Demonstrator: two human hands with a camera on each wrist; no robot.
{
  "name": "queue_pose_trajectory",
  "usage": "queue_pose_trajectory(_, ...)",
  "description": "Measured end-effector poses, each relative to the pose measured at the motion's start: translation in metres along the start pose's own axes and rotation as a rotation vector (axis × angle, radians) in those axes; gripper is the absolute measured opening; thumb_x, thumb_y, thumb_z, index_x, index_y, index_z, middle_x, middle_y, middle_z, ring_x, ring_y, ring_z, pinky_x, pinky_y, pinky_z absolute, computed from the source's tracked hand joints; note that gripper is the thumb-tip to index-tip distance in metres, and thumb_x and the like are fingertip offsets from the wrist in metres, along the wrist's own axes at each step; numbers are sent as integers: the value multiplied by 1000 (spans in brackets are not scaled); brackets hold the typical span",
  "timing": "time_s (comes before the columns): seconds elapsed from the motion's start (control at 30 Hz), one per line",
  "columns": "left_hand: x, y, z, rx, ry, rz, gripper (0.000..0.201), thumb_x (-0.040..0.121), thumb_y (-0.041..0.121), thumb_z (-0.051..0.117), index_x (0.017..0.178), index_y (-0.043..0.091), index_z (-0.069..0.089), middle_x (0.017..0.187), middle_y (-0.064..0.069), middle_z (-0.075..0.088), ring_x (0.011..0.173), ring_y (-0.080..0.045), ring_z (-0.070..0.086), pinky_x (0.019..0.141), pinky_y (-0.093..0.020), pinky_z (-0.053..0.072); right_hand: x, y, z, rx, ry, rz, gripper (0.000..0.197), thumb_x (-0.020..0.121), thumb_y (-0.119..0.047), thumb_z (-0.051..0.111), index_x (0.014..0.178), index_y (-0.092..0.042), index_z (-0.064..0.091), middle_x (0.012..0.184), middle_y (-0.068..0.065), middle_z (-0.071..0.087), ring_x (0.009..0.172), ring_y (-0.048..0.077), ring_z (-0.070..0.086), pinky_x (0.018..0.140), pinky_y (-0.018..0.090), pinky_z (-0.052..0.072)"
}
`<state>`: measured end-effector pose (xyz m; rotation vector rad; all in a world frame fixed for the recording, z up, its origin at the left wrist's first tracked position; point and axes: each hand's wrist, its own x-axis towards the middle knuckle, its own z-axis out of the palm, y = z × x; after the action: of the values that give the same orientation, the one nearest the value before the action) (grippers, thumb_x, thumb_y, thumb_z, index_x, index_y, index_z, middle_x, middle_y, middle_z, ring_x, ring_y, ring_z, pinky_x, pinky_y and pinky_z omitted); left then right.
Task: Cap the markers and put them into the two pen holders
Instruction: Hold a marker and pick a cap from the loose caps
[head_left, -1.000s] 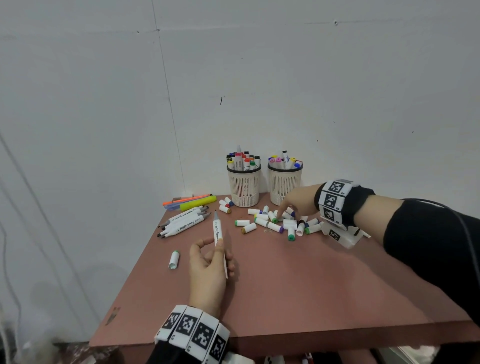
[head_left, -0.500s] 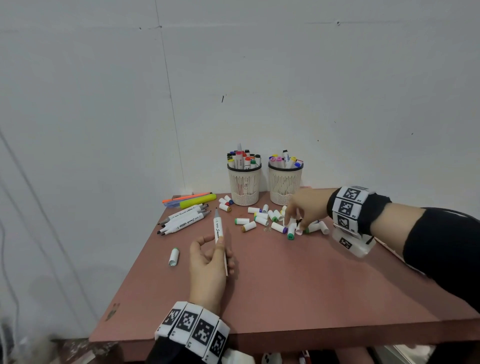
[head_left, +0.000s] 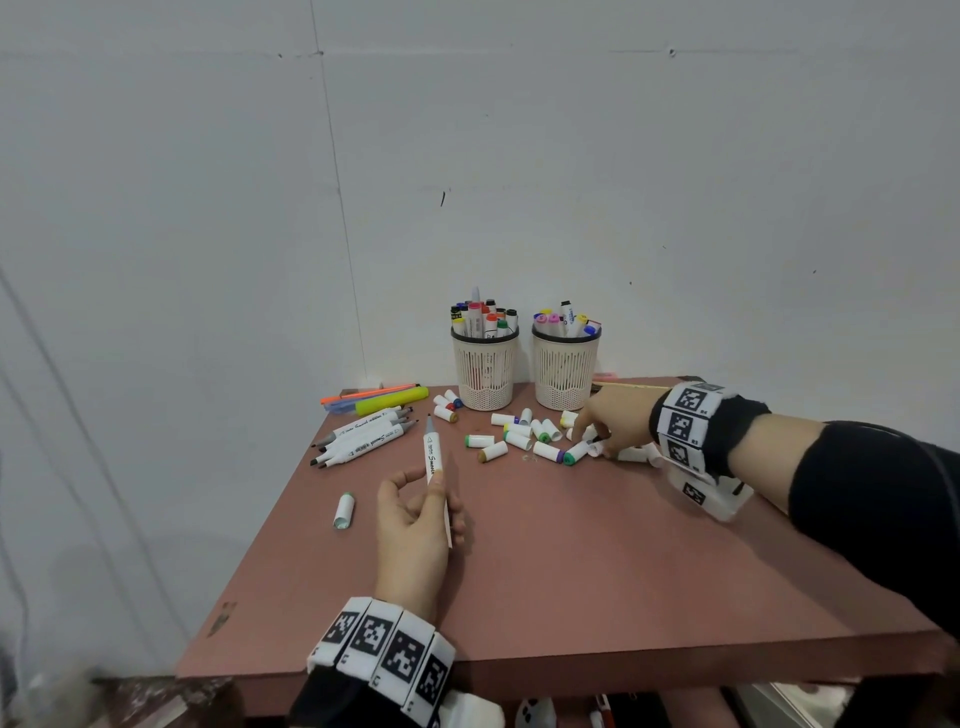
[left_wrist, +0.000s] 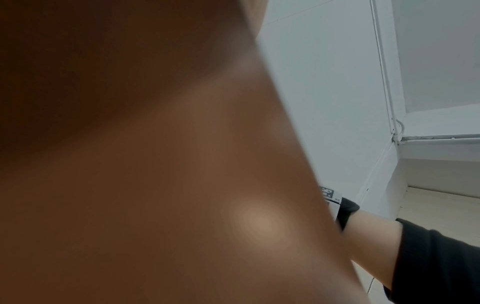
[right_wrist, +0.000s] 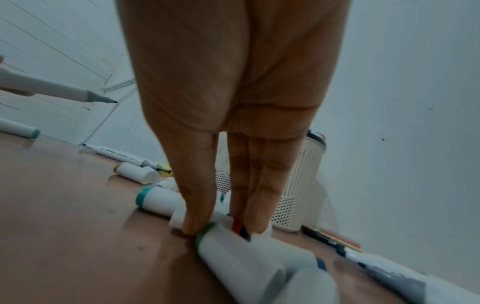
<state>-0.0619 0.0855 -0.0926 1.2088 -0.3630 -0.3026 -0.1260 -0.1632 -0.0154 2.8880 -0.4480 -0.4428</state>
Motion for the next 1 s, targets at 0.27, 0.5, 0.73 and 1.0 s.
queue_pose_trajectory(0.27, 0, -1, -1, 6, 0, 6, 19, 96, 13, 51, 113, 7, 45, 64, -8, 55, 39, -5, 47, 38, -19, 39, -38, 49, -10, 265, 163, 112, 45, 84, -1, 53, 118, -27, 65, 89, -7, 64, 72, -2, 50, 62, 5, 36)
queue_pose_trajectory(0.5, -1, 1, 1, -12, -3, 1, 17, 96, 12, 50, 112, 6, 45, 65, -9, 53, 37, -3, 46, 36, -17, 38, -77, 83, -2, 233, 152, 224, 34, 87, -9, 58, 115, -27, 65, 92, -7, 66, 77, 0, 52, 73, 20, 40)
queue_pose_trajectory(0.73, 1, -2, 0, 17, 16, 9, 20, 96, 14, 51, 113, 6, 46, 66, -9, 55, 38, -4, 47, 37, -17, 39, -80, 90, 21, 132, -43, 240, 43, 88, -14, 60, 127, -33, 56, 116, -7, 60, 93, 9, 52, 87, 21, 41)
queue_pose_trajectory(1.0, 1, -2, 0, 15, 12, 21, 16, 96, 13, 51, 110, 8, 45, 66, -9, 54, 39, -6, 46, 37, -18, 38, -63, 83, 30, 129, -156, 185, 39, 78, -20, 74, 116, -27, 64, 85, -10, 61, 79, 6, 52, 62, 11, 37)
